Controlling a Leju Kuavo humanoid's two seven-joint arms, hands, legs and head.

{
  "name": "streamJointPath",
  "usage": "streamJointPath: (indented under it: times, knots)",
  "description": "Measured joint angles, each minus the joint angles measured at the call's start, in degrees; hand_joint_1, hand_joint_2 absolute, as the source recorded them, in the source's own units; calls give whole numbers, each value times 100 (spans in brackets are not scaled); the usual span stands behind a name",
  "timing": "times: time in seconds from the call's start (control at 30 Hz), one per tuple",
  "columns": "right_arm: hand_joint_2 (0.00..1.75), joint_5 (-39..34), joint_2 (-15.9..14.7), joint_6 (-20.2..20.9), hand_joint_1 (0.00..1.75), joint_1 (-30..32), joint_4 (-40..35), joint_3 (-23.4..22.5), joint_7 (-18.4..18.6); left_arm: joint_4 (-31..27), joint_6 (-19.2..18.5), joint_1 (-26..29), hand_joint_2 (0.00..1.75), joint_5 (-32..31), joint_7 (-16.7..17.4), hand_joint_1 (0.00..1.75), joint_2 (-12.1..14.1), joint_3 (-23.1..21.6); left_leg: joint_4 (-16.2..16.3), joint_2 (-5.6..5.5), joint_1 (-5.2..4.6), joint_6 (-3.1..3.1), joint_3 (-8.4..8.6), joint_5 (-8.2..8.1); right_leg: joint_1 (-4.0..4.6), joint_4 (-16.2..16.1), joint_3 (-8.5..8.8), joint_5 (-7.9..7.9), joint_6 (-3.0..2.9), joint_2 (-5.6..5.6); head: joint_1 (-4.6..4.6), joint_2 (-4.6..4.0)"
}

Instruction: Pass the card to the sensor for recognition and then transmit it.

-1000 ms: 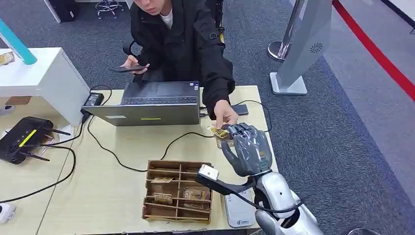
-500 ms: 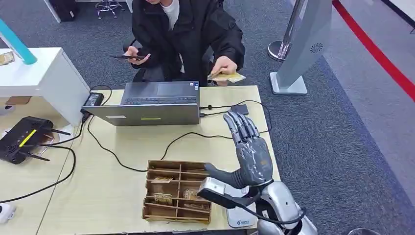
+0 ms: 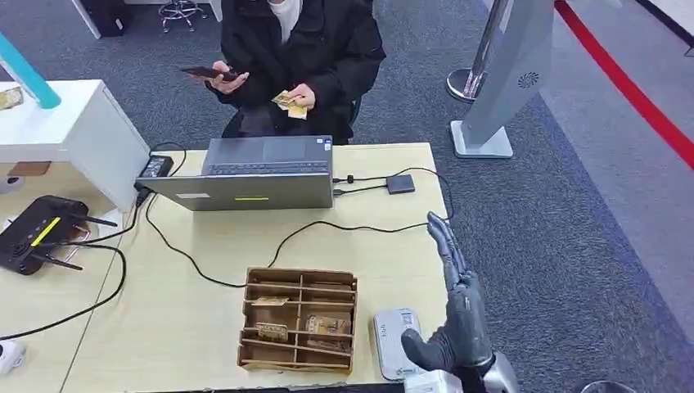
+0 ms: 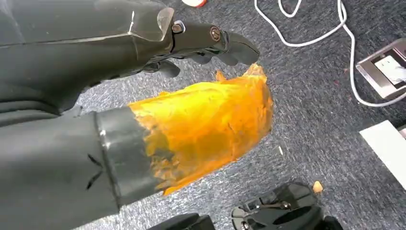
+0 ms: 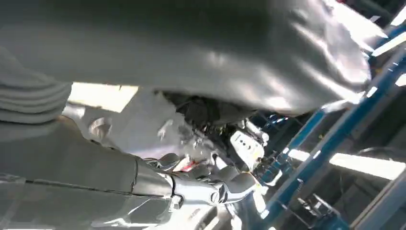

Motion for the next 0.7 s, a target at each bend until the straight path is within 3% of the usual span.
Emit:
streamJointPath:
  times: [0.1, 0.27, 0.43, 0.7]
  knots:
    - [0, -1078, -63, 269, 0, 241, -75, -11, -471, 0, 13, 0, 0, 11, -52, 0, 4, 2, 0, 0, 0, 0, 0, 0, 0, 0, 0, -1, 0, -1, 0, 0]
    - [0, -2238, -210, 676, 0, 558, -110, -18, -1059, 0, 46, 0, 0, 46, -105, 0, 9, 2, 0, -1, 0, 0, 1, 0, 0, 0, 1, -1, 0, -1, 2, 0]
    - [0, -2647, -280, 835, 0, 696, -136, -26, -1242, 0, 83, -1, 0, 87, -136, 0, 20, 7, 0, 0, 0, 0, 3, 0, 0, 0, 3, -1, 0, -1, 0, 0]
    - [0, -3825, -571, 1158, 0, 1065, -149, -120, -1847, 0, 192, 14, 0, 205, -190, 0, 35, 90, 0, -1, 0, 0, 1, 0, 0, -1, 3, -2, 3, -2, 2, 0]
